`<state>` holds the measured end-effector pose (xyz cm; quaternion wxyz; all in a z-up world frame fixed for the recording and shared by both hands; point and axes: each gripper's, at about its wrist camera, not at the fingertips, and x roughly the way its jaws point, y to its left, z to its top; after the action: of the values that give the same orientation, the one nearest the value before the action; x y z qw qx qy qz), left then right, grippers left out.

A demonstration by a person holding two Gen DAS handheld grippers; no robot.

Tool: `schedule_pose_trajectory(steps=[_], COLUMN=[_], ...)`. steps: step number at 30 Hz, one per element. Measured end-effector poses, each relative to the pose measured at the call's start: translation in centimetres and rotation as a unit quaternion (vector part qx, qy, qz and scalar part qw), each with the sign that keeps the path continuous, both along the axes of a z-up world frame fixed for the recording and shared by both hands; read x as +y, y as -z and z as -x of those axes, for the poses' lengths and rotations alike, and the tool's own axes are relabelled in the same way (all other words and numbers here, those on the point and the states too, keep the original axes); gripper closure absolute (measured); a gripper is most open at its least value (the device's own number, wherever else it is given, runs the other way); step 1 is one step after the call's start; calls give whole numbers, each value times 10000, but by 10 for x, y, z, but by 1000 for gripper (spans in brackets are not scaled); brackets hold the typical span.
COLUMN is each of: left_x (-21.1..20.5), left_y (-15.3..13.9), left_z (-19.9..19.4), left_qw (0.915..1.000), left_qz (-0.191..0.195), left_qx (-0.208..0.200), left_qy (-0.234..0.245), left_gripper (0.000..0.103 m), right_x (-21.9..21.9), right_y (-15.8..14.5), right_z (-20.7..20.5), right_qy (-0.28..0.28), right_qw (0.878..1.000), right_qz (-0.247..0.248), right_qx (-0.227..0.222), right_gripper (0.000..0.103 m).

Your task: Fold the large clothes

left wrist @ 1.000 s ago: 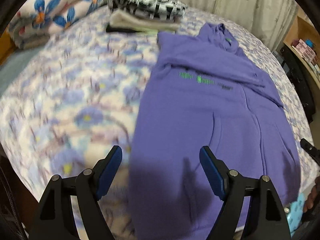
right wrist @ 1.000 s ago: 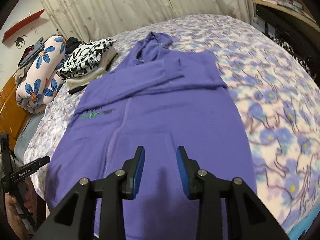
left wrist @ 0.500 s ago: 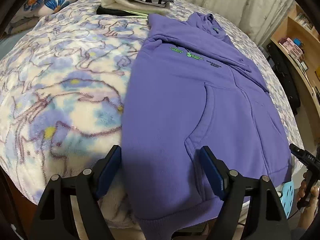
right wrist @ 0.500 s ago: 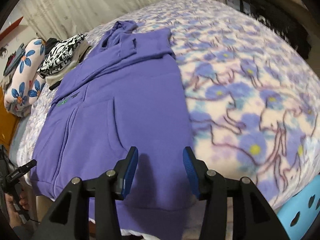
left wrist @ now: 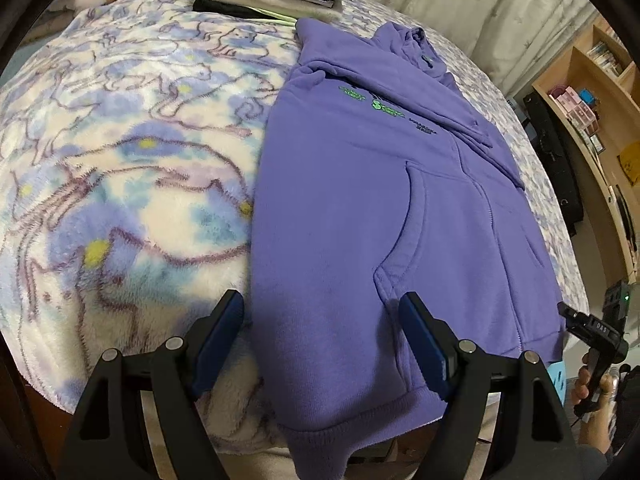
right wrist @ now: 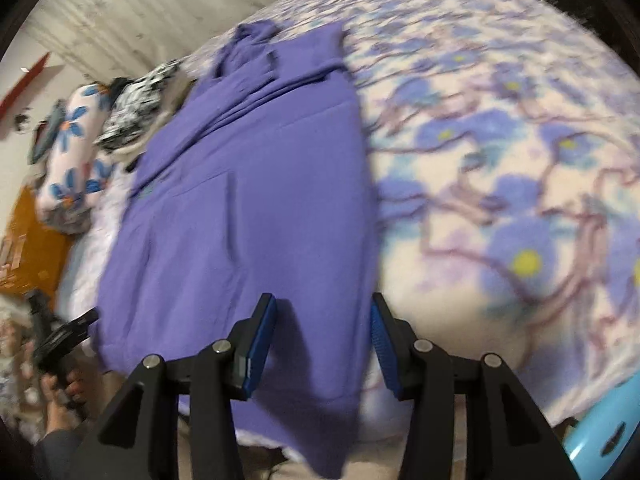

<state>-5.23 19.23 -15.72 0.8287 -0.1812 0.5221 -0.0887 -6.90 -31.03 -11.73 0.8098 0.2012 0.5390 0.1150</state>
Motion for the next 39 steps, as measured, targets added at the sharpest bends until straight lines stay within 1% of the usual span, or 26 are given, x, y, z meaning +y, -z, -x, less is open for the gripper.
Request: schedule_pose_trajectory(steps=[2,6,10,11,12,13,14,15,16,17,19,20,22,24,27,30,32,34,37,39], left_x=[2,2,0,-1,-2,-4,-6,-8,-10,-12,-18,-23,-25,-23,-21,-20,-13,-5,-1,-1], left_y=[1,4,9,10,11,10,8,7,6,5,-1,-7,-18,-29,-37,-36,-34,-31,-34,-38], left_z=[1,1,-4,-6,-7,-9,-10,-10,-12,-13,-14,-12,-8,-4,0,11,21,32,43,45], left_qw=[10000,9997,9994,9993,9994,9994,9994,9987,9982,9978,9986,9991,9990,9987,9985,9989,9992,9993,9992,9992], left_qz=[93,207,290,310,309,299,318,452,558,644,506,368,311,307,231,48,87,209,219,246], left_qx=[1,-12,-21,-19,-20,-35,-60,-79,-66,-38,-75,-147,-280,-364,-406,-271,-165,-72,-53,-71], left_qy=[12,127,200,194,183,148,142,205,218,158,142,165,176,177,275,369,346,307,316,321], left_gripper=[25,25,25,25,26,29,46,75,86,92,93,94,94,95,95,95,95,95,95,95], right_x=[3,1,7,10,12,15,18,22,26,29,34,33,33,36,43,51,49,49,54,55], right_y=[0,6,11,11,10,10,8,6,1,-3,-18,-24,-41,-51,-55,-52,-49,-47,-46,-48], right_z=[2,-2,-6,-7,-9,-10,-12,-13,-13,-11,-8,-6,0,6,16,29,39,48,58,59], right_qy=[-93,-13,-6,-13,-29,-41,-51,-65,-98,-130,-168,-166,-188,-293,-486,-618,-639,-666,-757,-764], right_qw=[9999,9992,9993,9993,9993,9993,9994,9994,9993,9991,9980,9976,9963,9956,9952,9953,9960,9965,9962,9962], right_qz=[-5,-397,-353,-339,-318,-298,-264,-197,-101,-15,66,59,41,116,212,321,279,254,298,280], right_qx=[-57,-51,-135,-152,-180,-214,-231,-265,-332,-397,-599,-675,-836,-882,-828,-675,-555,-443,-306,-306], right_gripper=[56,56,57,60,65,69,80,85,87,89,90,91,91,92,92,92,92,92,92,92])
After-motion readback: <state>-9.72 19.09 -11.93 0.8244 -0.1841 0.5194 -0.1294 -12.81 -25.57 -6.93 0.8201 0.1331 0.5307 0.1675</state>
